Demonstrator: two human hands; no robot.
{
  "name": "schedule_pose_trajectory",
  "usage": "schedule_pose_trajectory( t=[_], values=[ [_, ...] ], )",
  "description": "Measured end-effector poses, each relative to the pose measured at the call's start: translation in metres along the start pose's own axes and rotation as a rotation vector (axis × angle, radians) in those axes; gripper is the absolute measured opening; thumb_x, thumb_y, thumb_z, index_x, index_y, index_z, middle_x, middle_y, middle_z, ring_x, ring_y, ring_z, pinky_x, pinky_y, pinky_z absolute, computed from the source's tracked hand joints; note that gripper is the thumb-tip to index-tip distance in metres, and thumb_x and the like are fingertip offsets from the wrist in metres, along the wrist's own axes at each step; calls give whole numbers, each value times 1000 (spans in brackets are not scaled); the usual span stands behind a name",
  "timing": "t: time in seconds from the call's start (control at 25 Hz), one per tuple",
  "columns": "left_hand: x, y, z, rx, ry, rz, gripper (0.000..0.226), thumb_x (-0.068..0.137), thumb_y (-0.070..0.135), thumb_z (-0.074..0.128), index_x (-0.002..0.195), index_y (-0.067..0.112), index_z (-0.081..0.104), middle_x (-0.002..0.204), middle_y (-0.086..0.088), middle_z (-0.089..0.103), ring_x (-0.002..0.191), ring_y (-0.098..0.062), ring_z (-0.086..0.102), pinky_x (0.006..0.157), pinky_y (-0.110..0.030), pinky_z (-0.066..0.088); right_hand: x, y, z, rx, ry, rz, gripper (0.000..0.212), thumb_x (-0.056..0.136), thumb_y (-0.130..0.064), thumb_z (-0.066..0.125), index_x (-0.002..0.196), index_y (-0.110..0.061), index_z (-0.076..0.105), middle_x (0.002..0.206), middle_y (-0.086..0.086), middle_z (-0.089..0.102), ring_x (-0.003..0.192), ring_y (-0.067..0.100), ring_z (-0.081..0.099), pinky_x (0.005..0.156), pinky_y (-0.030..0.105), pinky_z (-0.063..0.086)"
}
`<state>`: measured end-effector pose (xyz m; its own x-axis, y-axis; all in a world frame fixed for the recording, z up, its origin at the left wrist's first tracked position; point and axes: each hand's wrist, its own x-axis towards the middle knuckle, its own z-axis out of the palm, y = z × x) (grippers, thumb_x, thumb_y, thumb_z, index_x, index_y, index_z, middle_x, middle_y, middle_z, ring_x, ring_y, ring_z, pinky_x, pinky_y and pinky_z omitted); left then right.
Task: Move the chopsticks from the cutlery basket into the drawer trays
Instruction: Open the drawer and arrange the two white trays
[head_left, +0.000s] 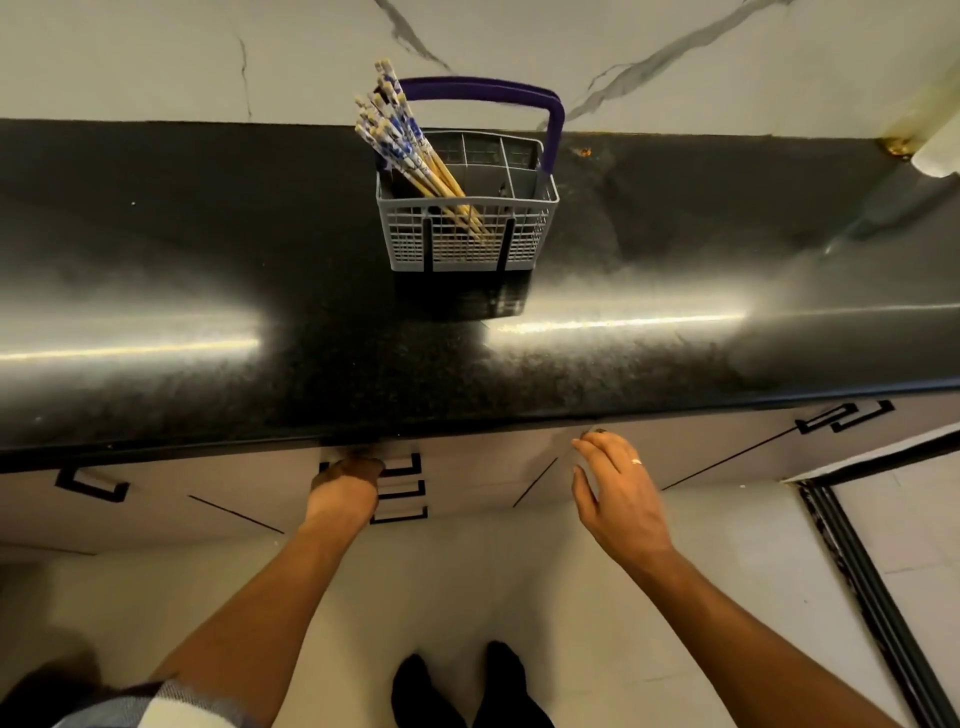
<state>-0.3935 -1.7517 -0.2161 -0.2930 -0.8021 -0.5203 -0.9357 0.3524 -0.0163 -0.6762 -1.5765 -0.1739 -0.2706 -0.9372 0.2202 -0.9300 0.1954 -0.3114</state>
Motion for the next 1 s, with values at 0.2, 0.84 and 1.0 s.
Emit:
schedule_pose_trajectory(
  t=[0.2,0.84,1.0],
  values=[
    [-17,0,7,-9,-19,18,55,91,5,52,138,32,50,132,-7,61,113,-27,62,97,-37,51,-8,7,0,-26,9,10,39,87,-17,69,125,-8,61,127,11,62,121,27,55,101,41,51],
    [-135,-10,72,-273,8,85,38,98,31,50,133,45,53,132,8,61,116,-16,60,101,-25,46,-80,24,-30,-24,-228,-4,36,80,-21,78,115,-18,67,104,-2,71,86,17,69,73,31,60],
    [-187,-11,72,-514,-20,139,46,86,63,55,126,40,62,123,35,60,119,3,58,97,0,32,-110,20,-37,17,-273,31,37,75,-17,82,110,-18,70,102,-3,72,86,18,70,72,29,60]
  ],
)
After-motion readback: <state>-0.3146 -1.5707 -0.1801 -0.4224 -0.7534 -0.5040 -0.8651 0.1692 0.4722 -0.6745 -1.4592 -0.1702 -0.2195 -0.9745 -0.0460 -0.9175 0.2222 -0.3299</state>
